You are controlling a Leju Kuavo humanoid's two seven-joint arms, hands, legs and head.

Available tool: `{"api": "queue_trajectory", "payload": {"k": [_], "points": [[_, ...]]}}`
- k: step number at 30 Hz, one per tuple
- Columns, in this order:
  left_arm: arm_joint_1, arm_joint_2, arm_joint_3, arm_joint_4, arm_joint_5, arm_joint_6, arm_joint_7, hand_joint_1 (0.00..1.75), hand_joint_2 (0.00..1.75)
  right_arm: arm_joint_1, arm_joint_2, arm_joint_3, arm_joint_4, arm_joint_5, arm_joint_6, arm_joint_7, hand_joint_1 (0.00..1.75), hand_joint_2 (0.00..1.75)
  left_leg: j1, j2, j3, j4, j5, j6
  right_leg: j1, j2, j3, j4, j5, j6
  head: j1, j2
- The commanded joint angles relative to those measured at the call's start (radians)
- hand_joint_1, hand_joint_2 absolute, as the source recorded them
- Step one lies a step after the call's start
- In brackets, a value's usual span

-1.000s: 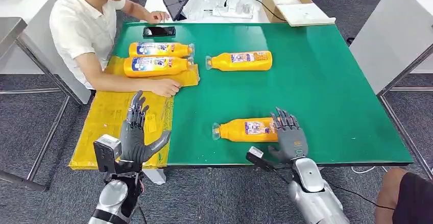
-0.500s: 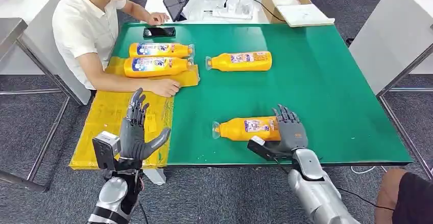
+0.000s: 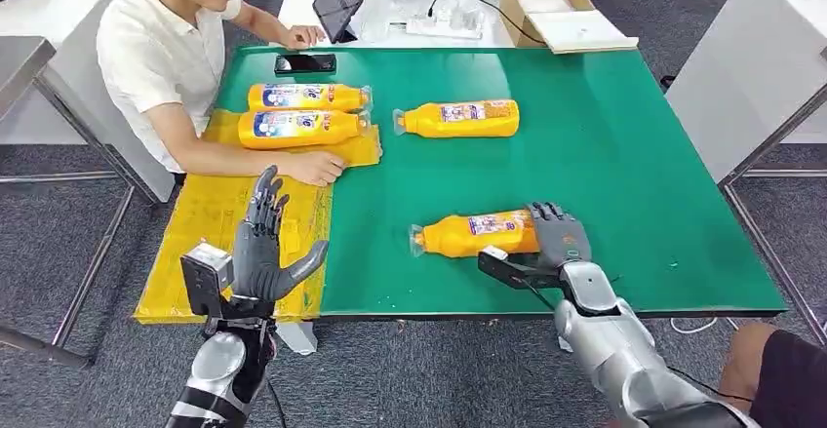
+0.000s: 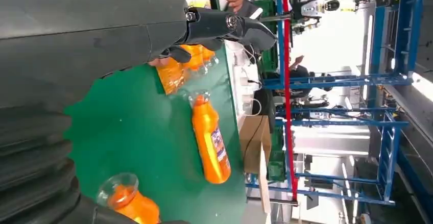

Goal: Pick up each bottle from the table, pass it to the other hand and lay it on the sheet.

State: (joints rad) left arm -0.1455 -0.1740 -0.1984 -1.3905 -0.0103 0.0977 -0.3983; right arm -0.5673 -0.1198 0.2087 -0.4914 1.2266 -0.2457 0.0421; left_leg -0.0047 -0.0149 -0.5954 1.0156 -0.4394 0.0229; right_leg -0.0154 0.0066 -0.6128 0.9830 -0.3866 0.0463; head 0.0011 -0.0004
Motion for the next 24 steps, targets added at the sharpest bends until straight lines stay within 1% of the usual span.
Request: {"api": "queue_trajectory", "payload": {"k": [1, 2, 6, 10, 12, 14, 16, 18, 20, 22, 23, 24], "points": [[-0.05, 0.015, -0.007, 0.092, 0.022, -0.011, -0.008, 0.0, 1.75, 0.027, 0.032, -0.088, 0.096, -0.194, 0.051, -0.234, 1.75, 1.75, 0.002, -0.002, 0.004, -0.002, -0.001, -0.002, 0.002, -0.003, 0.005, -0.003, -0.001, -0.003, 0.0, 0.0], [-0.051, 0.016, -0.01, 0.09, 0.026, -0.009, -0.011, 0.0, 1.75, 0.031, 0.036, -0.086, 0.09, -0.203, 0.012, -0.248, 1.75, 1.75, 0.002, -0.001, 0.003, -0.002, 0.0, -0.002, 0.002, -0.003, 0.004, -0.002, -0.001, -0.002, 0.0, 0.0], [-0.051, 0.016, -0.011, 0.09, 0.026, -0.009, -0.011, 0.0, 1.75, 0.03, 0.039, -0.085, 0.09, -0.203, 0.012, -0.247, 1.75, 1.75, 0.001, 0.001, 0.003, -0.001, -0.001, -0.002, 0.002, -0.001, 0.003, -0.001, -0.001, -0.002, 0.0, 0.0], [-0.031, 0.007, -0.007, 0.046, 0.054, 0.019, -0.03, 0.0, 1.75, 0.048, 0.063, -0.138, 0.035, -0.317, -0.088, -0.353, 1.75, 1.75, 0.002, 0.003, 0.003, -0.002, -0.001, -0.002, 0.002, -0.001, 0.003, -0.002, -0.001, -0.002, 0.0, 0.0], [0.0, -0.004, 0.003, -0.002, 0.071, 0.057, -0.039, 0.0, 1.75, 0.081, 0.093, -0.185, -0.05, -0.414, -0.146, -0.416, 1.75, 1.75, 0.002, 0.005, 0.003, -0.001, -0.001, -0.002, 0.003, 0.0, 0.002, -0.002, -0.001, -0.002, 0.0, 0.0], [0.024, -0.006, 0.005, -0.033, 0.08, 0.07, -0.036, 0.0, 1.75, 0.115, 0.108, -0.188, -0.129, -0.451, -0.143, -0.418, 1.75, 1.75, 0.002, 0.007, 0.002, -0.001, -0.002, -0.002, 0.003, 0.002, 0.002, -0.001, -0.001, -0.003, 0.0, 0.0], [0.024, -0.006, 0.005, -0.033, 0.08, 0.07, -0.036, 0.0, 1.75, 0.115, 0.108, -0.188, -0.129, -0.451, -0.143, -0.418, 1.75, 1.75, 0.001, 0.006, 0.0, 0.0, -0.001, -0.001, 0.002, 0.002, 0.0, 0.0, -0.001, -0.001, 0.0, 0.0], [0.024, -0.004, 0.004, -0.03, 0.081, 0.071, -0.036, 0.0, 1.75, 0.119, 0.106, -0.186, -0.134, -0.452, -0.141, -0.414, 1.75, 1.75, 0.001, 0.006, 0.002, -0.001, -0.003, -0.002, 0.002, 0.002, 0.001, 0.001, -0.002, -0.003, 0.0, 0.0], [0.022, -0.004, 0.004, -0.028, 0.081, 0.071, -0.036, 0.0, 1.75, 0.12, 0.104, -0.185, -0.134, -0.452, -0.139, -0.414, 1.75, 1.75, 0.001, 0.003, -0.003, 0.0, -0.001, -0.001, 0.001, 0.001, -0.003, 0.001, -0.001, -0.001, -0.001, 0.0], [0.022, -0.004, 0.004, -0.028, 0.081, 0.071, -0.036, 0.0, 1.75, 0.12, 0.104, -0.185, -0.134, -0.452, -0.139, -0.414, 1.75, 1.75, 0.001, 0.003, -0.001, 0.0, -0.003, -0.002, 0.002, 0.0, -0.001, 0.001, -0.002, -0.002, -0.001, 0.0], [0.039, -0.024, 0.026, -0.039, 0.106, 0.1, -0.037, 0.0, 1.75, 0.152, 0.127, -0.219, -0.202, -0.53, -0.167, -0.471, 1.75, 1.75, 0.001, 0.001, -0.003, 0.0, -0.002, -0.001, 0.001, 0.0, -0.002, 0.0, -0.001, -0.002, 0.0, 0.0], [0.055, -0.03, 0.031, -0.051, 0.118, 0.113, -0.035, 0.0, 1.75, 0.188, 0.14, -0.218, -0.274, -0.555, -0.186, -0.489, 1.75, 1.75, 0.001, 0.001, -0.005, 0.0, -0.001, -0.001, 0.001, 0.0, -0.004, 0.001, -0.001, -0.001, 0.0, 0.0]]}}
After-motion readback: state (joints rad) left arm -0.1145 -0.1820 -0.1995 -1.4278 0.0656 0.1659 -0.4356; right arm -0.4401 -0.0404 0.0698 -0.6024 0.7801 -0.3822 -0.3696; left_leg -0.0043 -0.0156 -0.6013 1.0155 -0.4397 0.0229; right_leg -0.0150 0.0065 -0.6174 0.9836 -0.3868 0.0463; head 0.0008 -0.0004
